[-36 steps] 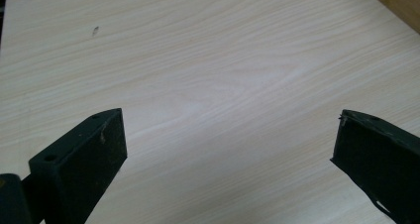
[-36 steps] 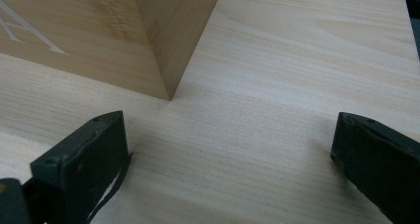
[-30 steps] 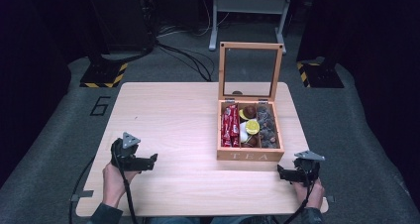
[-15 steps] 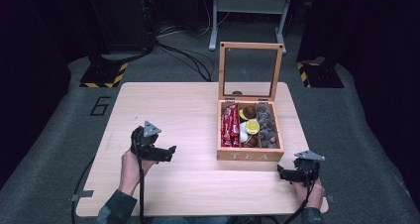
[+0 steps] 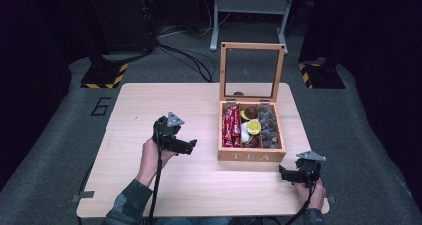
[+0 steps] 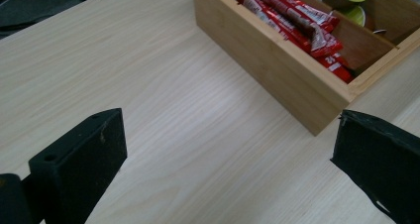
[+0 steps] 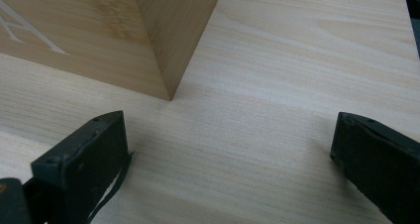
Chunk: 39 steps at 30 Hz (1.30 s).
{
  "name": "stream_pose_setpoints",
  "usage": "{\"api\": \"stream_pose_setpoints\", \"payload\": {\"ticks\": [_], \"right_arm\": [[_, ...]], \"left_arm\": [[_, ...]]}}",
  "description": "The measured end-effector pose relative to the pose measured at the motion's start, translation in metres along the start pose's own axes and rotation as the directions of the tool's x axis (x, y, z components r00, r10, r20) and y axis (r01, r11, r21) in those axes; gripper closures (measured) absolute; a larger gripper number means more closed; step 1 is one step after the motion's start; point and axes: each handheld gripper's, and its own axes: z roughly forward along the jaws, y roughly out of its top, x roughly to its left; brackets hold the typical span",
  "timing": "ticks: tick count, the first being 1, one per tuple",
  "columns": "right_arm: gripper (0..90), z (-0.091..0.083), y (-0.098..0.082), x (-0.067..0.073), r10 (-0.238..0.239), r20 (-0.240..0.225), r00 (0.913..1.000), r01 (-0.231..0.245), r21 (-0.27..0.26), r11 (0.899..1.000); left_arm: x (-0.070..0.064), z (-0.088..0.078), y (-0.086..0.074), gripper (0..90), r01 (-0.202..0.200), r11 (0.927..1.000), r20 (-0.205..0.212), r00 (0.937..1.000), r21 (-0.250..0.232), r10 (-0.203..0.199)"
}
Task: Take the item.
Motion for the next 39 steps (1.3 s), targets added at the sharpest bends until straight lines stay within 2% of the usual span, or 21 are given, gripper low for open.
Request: {"api": "stream_pose_setpoints", "payload": {"ticks": [1,3,8,10,12,14,19,23,26,38,39], "right_arm": [[0.6,0.0,0.0,0.0,0.0,0.0,1.0,0.0,0.0,1.0],[0.6,0.0,0.0,0.0,-0.001,0.0,1.0,0.001,0.0,1.0],[0.8,0.0,0.0,0.0,-0.002,-0.001,1.0,0.002,-0.001,1.0],[0.8,0.0,0.0,0.0,-0.005,-0.001,1.0,0.005,-0.003,1.0],[0.8,0.0,0.0,0.0,-0.005,-0.001,1.0,0.005,-0.002,1.0],[0.8,0.0,0.0,0.0,-0.006,-0.001,1.0,0.006,-0.003,1.0],[1.0,0.0,0.0,0.0,-0.007,-0.003,1.0,0.007,-0.003,1.0],[1.0,0.0,0.0,0.0,-0.006,-0.003,1.0,0.006,-0.003,1.0],[1.0,0.0,0.0,0.0,-0.007,-0.004,1.0,0.007,-0.003,1.0],[1.3,0.0,0.0,0.0,-0.01,-0.005,0.9999,0.01,-0.003,1.0],[1.3,0.0,0.0,0.0,-0.01,-0.005,0.9999,0.01,-0.003,1.0]], "left_arm": [[-0.004,0.006,0.007,0.0,-0.005,1.0,0.012,0.9999,0.003,0.005],[-0.006,0.009,0.01,0.0,-0.001,1.0,0.014,0.9999,0.0,0.001],[-0.017,0.021,0.025,0.0,-0.031,0.9995,0.041,0.9987,0.01,0.03],[-0.024,0.03,0.035,0.0,-0.052,0.9986,0.059,0.9969,0.012,0.051],[-0.026,0.033,0.038,0.0,-0.057,0.9982,0.068,0.9961,0.015,0.056],[-0.034,0.042,0.048,0.0,-0.07,0.9975,0.092,0.9934,0.015,0.068],[-0.041,0.054,0.057,0.0,-0.077,0.997,0.115,0.9906,0.013,0.075],[-0.049,0.064,0.068,0.0,-0.096,0.9951,0.141,0.9856,0.023,0.092],[-0.058,0.072,0.078,0.0,-0.134,0.9909,0.145,0.9809,0.018,0.13],[-0.077,0.101,0.099,0.0,-0.17,0.9852,0.18,0.9699,0.017,0.165],[-0.083,0.107,0.102,0.0,-0.183,0.9829,0.187,0.9666,0.023,0.176]]}}
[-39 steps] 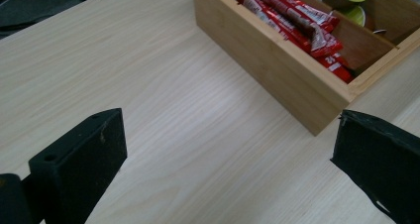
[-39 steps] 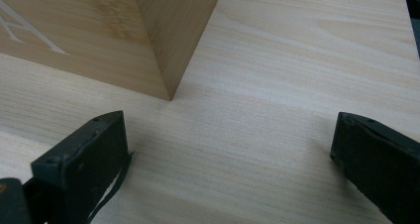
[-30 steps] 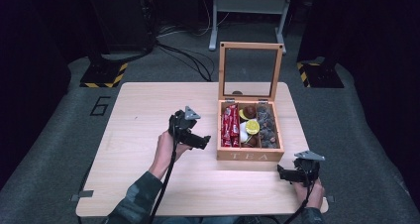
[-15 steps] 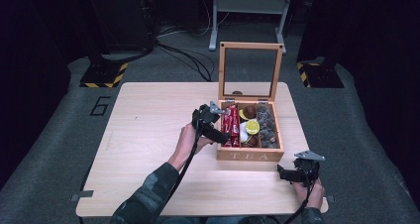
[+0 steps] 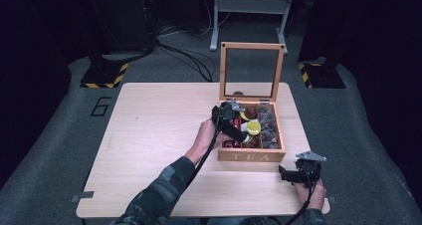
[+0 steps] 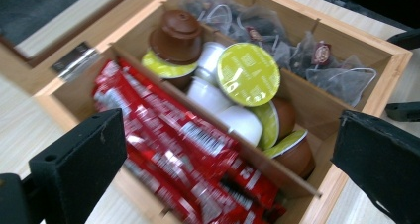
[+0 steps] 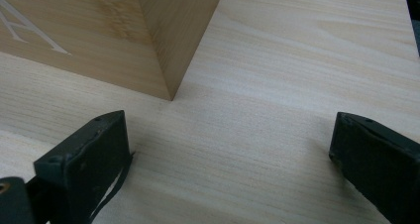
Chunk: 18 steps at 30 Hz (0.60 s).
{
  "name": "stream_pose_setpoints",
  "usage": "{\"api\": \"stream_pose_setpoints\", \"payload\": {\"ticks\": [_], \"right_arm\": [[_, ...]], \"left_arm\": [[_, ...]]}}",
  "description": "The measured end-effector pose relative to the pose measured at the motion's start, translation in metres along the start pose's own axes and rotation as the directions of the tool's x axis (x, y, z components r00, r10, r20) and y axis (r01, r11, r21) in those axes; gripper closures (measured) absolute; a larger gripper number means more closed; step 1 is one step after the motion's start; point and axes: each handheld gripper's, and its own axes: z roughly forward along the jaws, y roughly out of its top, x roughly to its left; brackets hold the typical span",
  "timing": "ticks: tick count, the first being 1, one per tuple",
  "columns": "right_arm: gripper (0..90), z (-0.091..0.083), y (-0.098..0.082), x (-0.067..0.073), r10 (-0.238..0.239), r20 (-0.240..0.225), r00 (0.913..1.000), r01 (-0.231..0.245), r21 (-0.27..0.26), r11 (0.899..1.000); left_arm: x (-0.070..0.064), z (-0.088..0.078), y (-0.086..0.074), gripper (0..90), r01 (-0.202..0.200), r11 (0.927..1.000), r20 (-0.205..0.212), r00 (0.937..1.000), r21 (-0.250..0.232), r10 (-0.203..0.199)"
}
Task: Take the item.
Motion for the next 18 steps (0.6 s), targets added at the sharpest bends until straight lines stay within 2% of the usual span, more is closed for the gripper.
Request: {"api": "stream_pose_setpoints", "payload": {"ticks": [4,6,12,16,17,18], "right_arm": [[1.3,0.0,0.0,0.0,0.0,0.0,1.0,0.0,0.0,1.0],[1.3,0.0,0.0,0.0,0.0,0.0,1.0,0.0,0.0,1.0],[1.5,0.0,0.0,0.0,-0.005,0.0,1.0,0.005,0.001,1.0],[1.5,0.0,0.0,0.0,-0.001,-0.001,1.0,0.001,0.0,1.0],[1.5,0.0,0.0,0.0,-0.005,-0.001,1.0,0.005,0.001,1.0],[1.8,0.0,0.0,0.0,-0.007,-0.001,1.0,0.007,0.0,1.0]], "left_arm": [[-0.005,0.009,0.005,0.0,-0.009,0.9999,0.009,0.9999,0.01,0.009],[-0.008,0.017,0.009,0.0,-0.029,0.9992,0.01,0.9995,0.027,0.029],[-0.008,0.037,0.014,0.0,-0.048,0.9973,0.024,0.9986,0.055,0.047],[-0.01,0.044,0.016,0.1,-0.053,0.9965,0.023,0.9984,0.065,0.051],[-0.01,0.046,0.017,0.5,-0.06,0.9957,0.023,0.998,0.07,0.059],[-0.01,0.049,0.017,4.8,-0.07,0.9952,0.022,0.9974,0.069,0.069]]}}
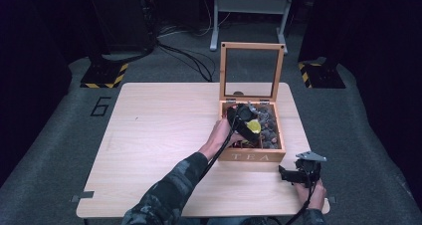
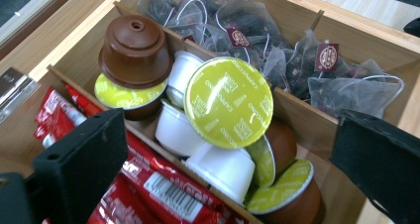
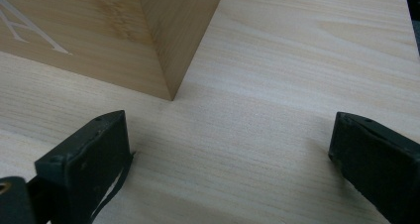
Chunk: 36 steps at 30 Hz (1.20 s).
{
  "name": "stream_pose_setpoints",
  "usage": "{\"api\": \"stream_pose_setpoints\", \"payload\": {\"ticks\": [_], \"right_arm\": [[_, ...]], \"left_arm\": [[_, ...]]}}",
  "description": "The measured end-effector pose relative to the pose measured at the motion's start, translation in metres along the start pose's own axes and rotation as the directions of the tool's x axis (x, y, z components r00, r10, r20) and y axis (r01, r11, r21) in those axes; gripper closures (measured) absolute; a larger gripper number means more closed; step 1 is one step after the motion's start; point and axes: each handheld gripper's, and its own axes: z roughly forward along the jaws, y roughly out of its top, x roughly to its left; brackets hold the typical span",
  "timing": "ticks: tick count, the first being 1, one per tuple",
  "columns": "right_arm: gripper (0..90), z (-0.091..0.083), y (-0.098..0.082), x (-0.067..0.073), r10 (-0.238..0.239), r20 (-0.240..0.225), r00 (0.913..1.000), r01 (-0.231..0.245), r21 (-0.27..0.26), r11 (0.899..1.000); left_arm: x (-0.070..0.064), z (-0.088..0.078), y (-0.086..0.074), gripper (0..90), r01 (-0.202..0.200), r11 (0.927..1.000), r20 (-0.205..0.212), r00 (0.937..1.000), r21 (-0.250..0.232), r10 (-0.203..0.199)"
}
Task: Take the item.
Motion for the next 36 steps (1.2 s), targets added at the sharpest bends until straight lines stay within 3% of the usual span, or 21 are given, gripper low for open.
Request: {"api": "stream_pose_setpoints", "payload": {"ticks": [7,19,25,36], "right_arm": [[1.9,0.0,0.0,0.0,0.0,-0.002,1.0,0.0,-0.001,1.0],[1.9,0.0,0.0,0.0,0.0,-0.002,1.0,0.0,-0.001,1.0],[2.0,0.0,0.0,0.0,0.002,-0.002,1.0,-0.002,-0.002,1.0],[2.0,0.0,0.0,0.0,0.003,-0.002,1.0,-0.003,-0.003,1.0]], "left_arm": [[-0.003,0.009,0.001,15.4,-0.021,0.9997,0.011,0.9997,0.011,0.021],[-0.01,0.018,0.004,30.6,-0.071,0.9963,-0.035,0.9967,0.049,0.073],[-0.01,0.021,0.003,36.9,-0.064,0.997,-0.055,0.9963,0.044,0.066],[-0.013,0.024,0.002,32.7,-0.085,0.9937,-0.06,0.9941,0.073,0.09]]}}
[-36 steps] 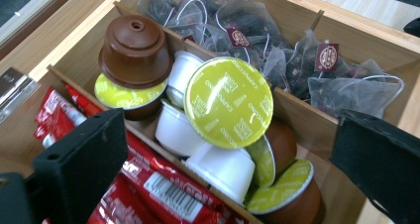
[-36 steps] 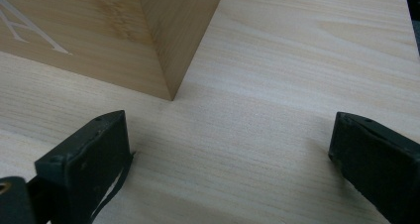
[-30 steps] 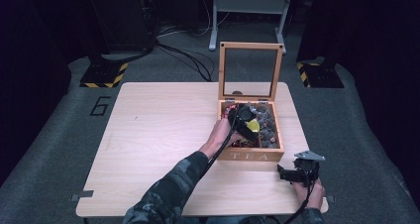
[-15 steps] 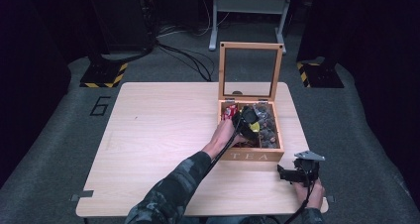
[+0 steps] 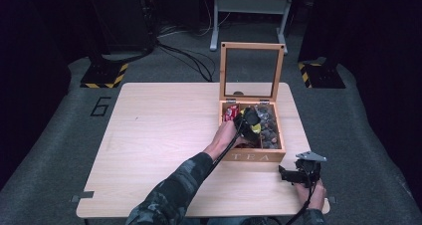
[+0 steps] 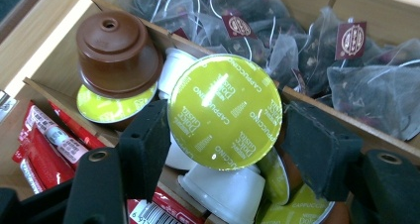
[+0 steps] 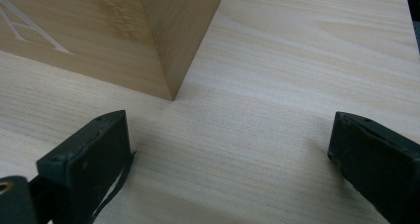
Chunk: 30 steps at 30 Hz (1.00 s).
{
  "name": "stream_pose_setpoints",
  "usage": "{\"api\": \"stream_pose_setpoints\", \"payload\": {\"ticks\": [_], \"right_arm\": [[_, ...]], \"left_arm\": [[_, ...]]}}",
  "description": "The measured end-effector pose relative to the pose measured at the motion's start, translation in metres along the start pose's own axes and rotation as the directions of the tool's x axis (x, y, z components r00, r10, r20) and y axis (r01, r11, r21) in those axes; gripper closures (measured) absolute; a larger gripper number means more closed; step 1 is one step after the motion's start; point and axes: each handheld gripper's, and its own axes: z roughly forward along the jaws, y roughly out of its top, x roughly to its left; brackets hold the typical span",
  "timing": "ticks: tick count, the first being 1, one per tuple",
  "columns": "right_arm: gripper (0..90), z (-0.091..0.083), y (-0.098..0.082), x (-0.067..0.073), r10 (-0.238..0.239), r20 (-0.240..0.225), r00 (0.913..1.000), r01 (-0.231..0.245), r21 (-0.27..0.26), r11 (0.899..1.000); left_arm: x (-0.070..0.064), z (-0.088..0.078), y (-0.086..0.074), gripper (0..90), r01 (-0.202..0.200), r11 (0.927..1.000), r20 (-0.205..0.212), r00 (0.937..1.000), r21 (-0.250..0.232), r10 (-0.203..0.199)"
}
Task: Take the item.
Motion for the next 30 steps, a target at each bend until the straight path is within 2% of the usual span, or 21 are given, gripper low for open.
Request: {"api": "stream_pose_setpoints", "payload": {"ticks": [3,5,19,23,30], "right_arm": [[2.1,0.0,0.0,0.0,0.002,0.0,1.0,-0.002,0.001,1.0],[2.0,0.0,0.0,0.0,0.003,0.001,1.0,-0.003,0.001,1.0],[2.1,0.0,0.0,0.0,0.002,0.0,1.0,-0.002,0.001,1.0],[2.1,0.0,0.0,0.0,0.0,0.0,1.0,0.0,0.001,1.0],[2.0,0.0,0.0,0.0,-0.002,0.0,1.0,0.002,0.002,1.0]], "left_arm": [[-0.001,0.001,0.0,33.2,-0.006,1.0,-0.014,0.9999,0.007,0.006],[0.0,0.002,-0.001,36.6,0.003,1.0,-0.018,0.9998,-0.005,-0.003],[0.001,-0.001,-0.006,37.5,0.001,0.9998,-0.002,1.0,-0.022,-0.001],[0.001,-0.005,-0.007,37.4,0.004,0.9992,0.009,1.0,-0.039,-0.003],[0.0,-0.013,-0.007,37.4,-0.006,0.9983,0.006,1.0,-0.057,0.006]]}}
